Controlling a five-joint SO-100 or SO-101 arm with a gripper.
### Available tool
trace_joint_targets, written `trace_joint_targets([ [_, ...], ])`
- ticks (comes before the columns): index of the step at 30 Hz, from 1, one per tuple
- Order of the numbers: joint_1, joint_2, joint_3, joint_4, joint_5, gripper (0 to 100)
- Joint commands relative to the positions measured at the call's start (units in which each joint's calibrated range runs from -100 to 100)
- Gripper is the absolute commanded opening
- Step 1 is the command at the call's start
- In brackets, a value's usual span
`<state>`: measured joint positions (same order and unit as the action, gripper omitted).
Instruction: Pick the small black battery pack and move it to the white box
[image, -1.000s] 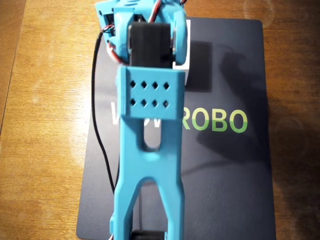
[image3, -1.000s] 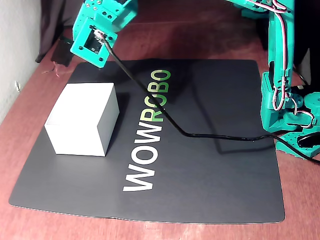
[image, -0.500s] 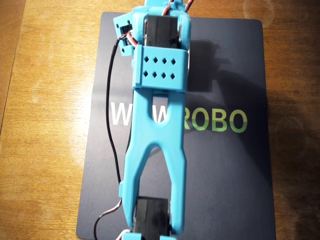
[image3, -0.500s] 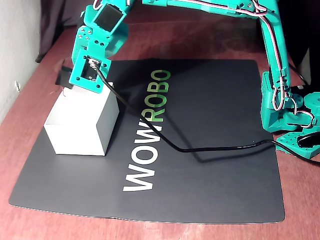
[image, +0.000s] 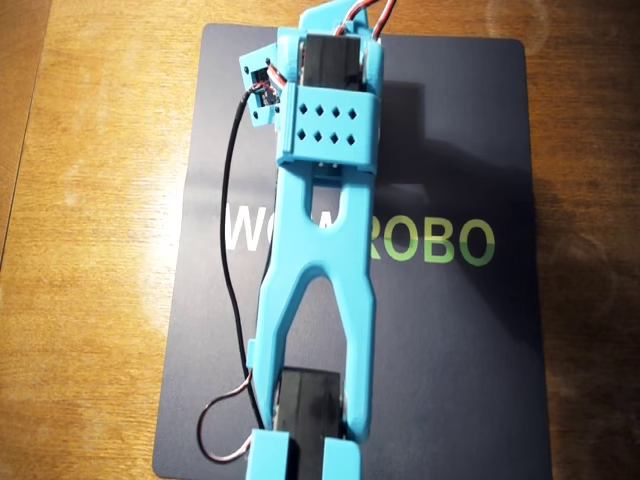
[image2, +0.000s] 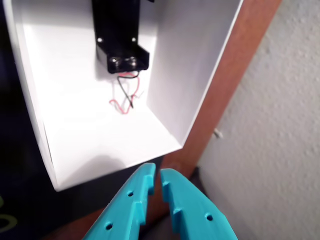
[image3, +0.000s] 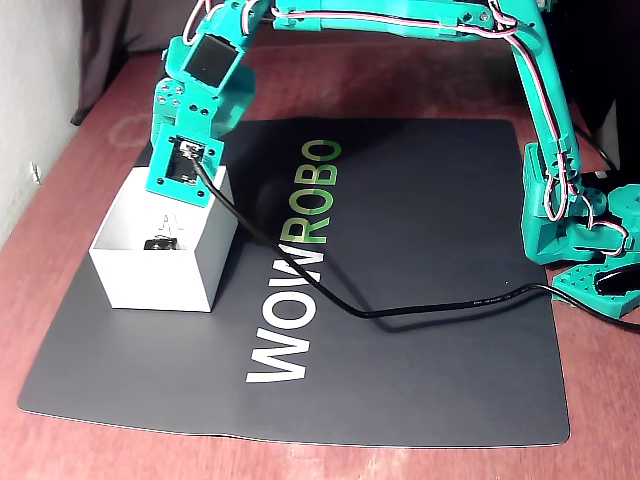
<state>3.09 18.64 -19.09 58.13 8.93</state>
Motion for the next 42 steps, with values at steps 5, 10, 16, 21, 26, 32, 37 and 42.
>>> trace_joint_targets([
  [5,0.84,2.36,-1.18,-1.08,-0.21,1],
  [10,0.84,4.11,-1.18,-1.08,-0.27,1],
  [16,0.84,1.13,-2.18,-0.46,-0.27,1],
  [21,0.49,-6.85,-1.27,0.32,-0.48,1],
  [26,-0.22,-13.87,-1.18,10.23,-6.3,1],
  [32,-0.33,-20.97,-1.0,24.34,-13.52,1],
  [37,-0.33,-26.32,4.26,28.9,-14.88,1],
  [42,-0.33,-37.45,21.31,25.21,-14.45,1],
])
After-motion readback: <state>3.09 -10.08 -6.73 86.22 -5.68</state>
